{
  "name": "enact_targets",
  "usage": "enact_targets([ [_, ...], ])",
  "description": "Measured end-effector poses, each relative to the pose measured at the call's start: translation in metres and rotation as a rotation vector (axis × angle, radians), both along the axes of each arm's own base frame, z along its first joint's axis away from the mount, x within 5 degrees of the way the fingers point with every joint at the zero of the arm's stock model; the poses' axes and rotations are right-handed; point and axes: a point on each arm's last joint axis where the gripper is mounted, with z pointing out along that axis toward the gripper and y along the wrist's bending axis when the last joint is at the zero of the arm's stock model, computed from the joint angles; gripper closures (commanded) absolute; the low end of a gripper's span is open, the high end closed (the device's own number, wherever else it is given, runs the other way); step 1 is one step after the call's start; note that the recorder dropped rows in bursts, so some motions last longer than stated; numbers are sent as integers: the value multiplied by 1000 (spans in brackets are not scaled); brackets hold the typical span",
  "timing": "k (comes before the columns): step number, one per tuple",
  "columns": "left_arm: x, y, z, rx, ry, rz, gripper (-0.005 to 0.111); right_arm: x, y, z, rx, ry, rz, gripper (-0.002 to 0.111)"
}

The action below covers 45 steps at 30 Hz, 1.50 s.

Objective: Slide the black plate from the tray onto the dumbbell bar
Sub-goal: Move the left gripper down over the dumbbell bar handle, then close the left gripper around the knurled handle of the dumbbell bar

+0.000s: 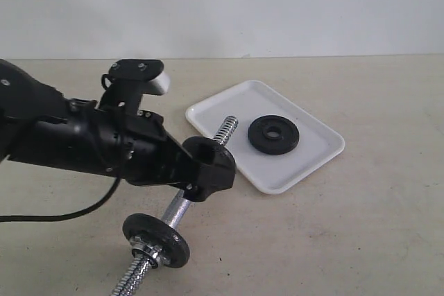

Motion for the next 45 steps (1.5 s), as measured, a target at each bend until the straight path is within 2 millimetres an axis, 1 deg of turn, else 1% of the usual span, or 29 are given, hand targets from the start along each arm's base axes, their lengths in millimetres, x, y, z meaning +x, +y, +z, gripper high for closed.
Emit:
enact_targets([
  [2, 6, -8, -7, 24, -19, 13, 7, 0, 0, 0, -3, 3, 3, 54],
  [4, 12, -12, -15, 49, -30, 34, 8, 0, 0, 0, -6, 1, 4, 54],
  [9, 24, -14, -31, 96, -44, 90, 10, 0, 0, 0, -10, -2, 4, 54],
  [20, 30, -13, -56, 159, -24, 122, 10, 0, 0, -1, -18, -5, 8, 54],
  [29, 35, -11, -62, 186, -45, 152, 10, 0, 0, -1, -18, -5, 8, 54],
  [40, 36, -11, -73, 222, -45, 145, 10, 0, 0, -1, -20, -6, 8, 54],
  [45, 38, -16, -79, 217, -11, 121, 10, 0, 0, -1, -20, -6, 8, 54],
])
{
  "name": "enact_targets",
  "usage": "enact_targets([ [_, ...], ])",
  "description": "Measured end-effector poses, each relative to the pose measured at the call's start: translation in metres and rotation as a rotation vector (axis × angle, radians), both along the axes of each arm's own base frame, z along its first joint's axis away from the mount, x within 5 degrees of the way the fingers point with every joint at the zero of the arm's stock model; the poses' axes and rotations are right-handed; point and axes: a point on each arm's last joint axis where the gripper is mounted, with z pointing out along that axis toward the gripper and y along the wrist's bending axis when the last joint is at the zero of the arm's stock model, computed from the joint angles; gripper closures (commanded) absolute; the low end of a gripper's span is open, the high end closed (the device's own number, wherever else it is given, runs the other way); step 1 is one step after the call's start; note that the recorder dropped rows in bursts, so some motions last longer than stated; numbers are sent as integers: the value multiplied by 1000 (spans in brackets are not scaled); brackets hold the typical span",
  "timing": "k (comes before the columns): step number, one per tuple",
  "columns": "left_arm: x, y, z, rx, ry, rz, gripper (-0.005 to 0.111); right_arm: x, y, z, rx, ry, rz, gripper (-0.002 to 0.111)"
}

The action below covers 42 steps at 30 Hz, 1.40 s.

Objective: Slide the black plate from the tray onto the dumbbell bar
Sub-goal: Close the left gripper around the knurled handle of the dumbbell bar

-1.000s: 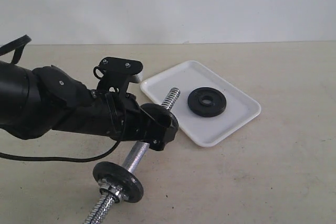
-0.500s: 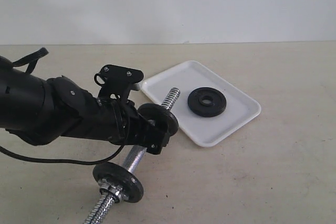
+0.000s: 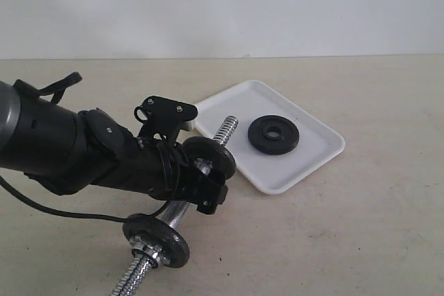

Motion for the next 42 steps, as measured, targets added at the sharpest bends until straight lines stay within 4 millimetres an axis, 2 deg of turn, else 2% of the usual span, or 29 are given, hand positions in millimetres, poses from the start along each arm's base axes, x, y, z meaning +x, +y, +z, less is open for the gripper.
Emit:
enact_targets([
  [20, 4, -4, 1, 3, -11, -29, 11, -1, 1, -1, -10, 13, 10, 54],
  [27, 3, -4, -7, 22, 6, -42, 25, -1, 1, -1, -10, 13, 10, 54],
  [30, 3, -5, -19, 38, 38, -45, 25, -1, 1, -1, -10, 13, 10, 54],
  [39, 4, -6, -17, 35, 32, -48, 25, -1, 1, -2, -15, 14, 13, 54],
  [42, 4, -7, -18, 36, 33, -50, 31, -1, 1, -2, -17, 16, 15, 54],
])
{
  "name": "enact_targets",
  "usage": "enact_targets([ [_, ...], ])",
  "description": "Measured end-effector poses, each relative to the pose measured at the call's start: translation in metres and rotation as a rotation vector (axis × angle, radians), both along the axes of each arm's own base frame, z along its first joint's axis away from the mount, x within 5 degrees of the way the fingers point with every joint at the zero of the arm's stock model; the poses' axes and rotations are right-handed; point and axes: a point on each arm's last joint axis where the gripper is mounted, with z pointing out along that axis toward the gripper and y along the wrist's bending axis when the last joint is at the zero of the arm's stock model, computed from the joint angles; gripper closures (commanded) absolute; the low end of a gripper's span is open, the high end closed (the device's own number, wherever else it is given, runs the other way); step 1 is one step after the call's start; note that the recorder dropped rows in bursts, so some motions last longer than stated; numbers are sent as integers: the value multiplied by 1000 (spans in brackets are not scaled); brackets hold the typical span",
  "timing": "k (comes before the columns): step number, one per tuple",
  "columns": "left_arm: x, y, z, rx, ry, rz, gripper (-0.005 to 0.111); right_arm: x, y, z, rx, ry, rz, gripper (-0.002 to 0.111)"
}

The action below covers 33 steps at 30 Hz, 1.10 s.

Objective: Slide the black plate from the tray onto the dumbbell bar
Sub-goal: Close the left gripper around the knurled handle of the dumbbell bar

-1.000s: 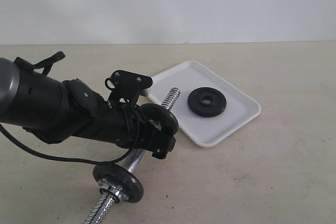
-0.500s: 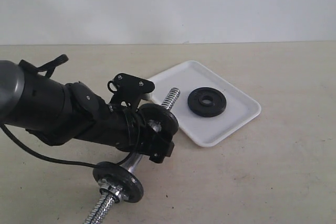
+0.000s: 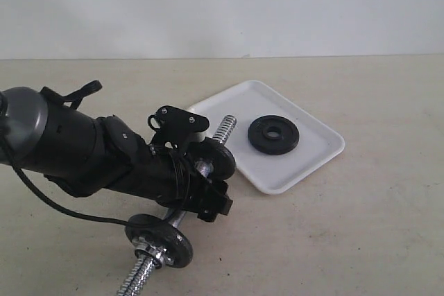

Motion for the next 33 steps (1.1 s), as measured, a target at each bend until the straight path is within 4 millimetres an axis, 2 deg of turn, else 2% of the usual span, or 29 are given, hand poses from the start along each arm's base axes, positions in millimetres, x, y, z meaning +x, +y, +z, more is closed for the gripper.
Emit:
enact_targets([
  [12, 3, 0, 3, -15, -19, 48, 84, -1, 0, -1, -7, 13, 9, 54],
  [16, 5, 1, 3, 28, -62, -10, 101, -1, 1, -2, -11, 15, 11, 54],
  [33, 5, 1, 3, 53, -78, -57, 102, -2, 1, -3, -19, 27, 21, 54],
])
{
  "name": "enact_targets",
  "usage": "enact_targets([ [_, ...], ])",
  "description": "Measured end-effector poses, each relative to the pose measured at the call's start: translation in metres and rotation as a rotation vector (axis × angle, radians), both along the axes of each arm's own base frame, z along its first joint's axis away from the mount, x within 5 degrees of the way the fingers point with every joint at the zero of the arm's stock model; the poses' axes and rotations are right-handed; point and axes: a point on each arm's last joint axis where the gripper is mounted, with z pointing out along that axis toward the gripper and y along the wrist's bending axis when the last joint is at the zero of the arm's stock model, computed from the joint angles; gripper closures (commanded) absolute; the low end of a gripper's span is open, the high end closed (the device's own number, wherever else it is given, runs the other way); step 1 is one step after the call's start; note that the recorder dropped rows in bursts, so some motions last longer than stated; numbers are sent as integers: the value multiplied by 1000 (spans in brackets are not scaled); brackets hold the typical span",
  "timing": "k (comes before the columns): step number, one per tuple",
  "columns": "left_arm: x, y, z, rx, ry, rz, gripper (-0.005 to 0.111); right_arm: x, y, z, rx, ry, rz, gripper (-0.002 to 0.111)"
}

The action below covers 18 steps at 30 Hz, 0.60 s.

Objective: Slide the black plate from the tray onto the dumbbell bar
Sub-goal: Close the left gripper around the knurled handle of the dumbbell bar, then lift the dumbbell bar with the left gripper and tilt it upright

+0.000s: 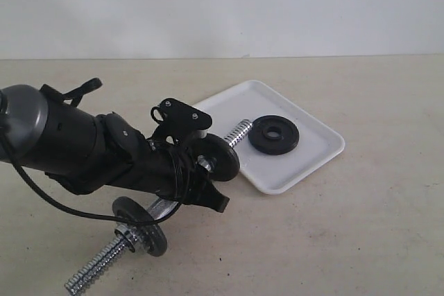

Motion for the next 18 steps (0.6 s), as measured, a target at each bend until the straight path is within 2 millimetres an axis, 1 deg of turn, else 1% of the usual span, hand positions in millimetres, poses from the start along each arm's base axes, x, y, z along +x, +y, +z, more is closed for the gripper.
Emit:
enact_targets([
  [5, -1, 0, 1, -1, 3, -10, 102, 0, 0, 0, -2, 4, 2, 54],
  [7, -1, 0, 4, -5, 2, -23, 102, 0, 0, 0, -2, 4, 2, 54],
  [12, -11, 2, 12, -7, 13, -88, 102, 0, 0, 0, -9, -2, 5, 54],
  [18, -19, 1, 42, -47, -27, -186, 102, 0, 0, 0, -13, -3, 7, 54],
])
